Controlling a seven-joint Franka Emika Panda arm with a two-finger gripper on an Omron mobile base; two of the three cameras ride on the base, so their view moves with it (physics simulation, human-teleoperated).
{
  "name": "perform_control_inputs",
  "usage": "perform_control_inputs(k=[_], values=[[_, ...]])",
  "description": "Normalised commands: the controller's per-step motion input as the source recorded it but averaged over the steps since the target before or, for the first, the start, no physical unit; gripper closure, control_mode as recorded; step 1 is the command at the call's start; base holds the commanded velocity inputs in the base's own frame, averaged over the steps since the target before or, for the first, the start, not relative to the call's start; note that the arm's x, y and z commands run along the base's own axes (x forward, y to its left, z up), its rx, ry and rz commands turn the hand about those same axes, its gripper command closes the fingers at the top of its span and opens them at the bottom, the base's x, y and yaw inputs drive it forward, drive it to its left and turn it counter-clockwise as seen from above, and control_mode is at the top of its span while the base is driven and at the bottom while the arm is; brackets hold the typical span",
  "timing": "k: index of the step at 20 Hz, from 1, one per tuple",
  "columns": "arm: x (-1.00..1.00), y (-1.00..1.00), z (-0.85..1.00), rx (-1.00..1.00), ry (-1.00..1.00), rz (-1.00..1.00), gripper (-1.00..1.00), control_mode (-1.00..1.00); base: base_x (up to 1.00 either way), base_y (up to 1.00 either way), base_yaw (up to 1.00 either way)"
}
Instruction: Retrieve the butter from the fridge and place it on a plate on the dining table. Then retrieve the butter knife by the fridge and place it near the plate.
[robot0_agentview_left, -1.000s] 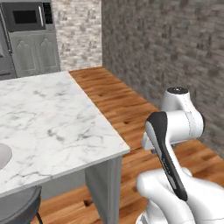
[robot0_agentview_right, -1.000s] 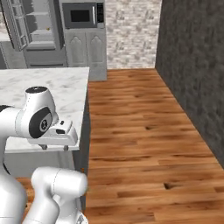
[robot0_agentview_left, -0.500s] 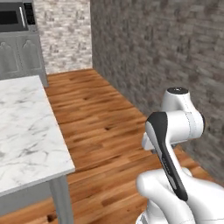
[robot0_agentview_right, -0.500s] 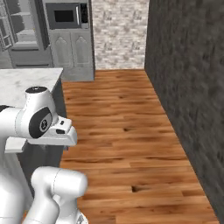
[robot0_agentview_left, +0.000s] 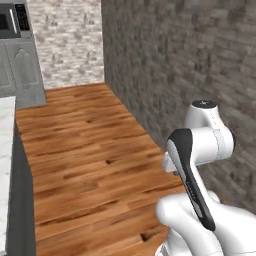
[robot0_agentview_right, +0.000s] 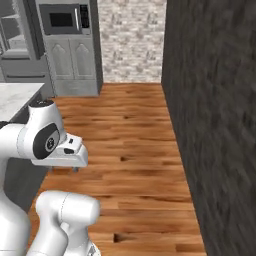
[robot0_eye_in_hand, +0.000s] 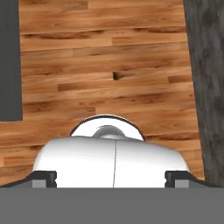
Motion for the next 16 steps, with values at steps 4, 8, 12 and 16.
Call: perform_control_inputs(k=[4, 8, 12, 16], values=[[0.00, 0.00, 0.00, 0.00, 0.00, 0.00, -1.00, 1.00, 1.00, -0.41, 0.09], [0.00, 0.00, 0.00, 0.00, 0.00, 0.00, -1.00, 1.00, 1.00, -0.08, 0.06], [0.00, 0.00, 0.00, 0.00, 0.00, 0.00, -1.00, 1.00, 1.00, 0.00, 0.09], [0.00, 0.00, 0.00, 0.00, 0.00, 0.00, -1.00, 1.00, 1.00, 0.00, 0.18]])
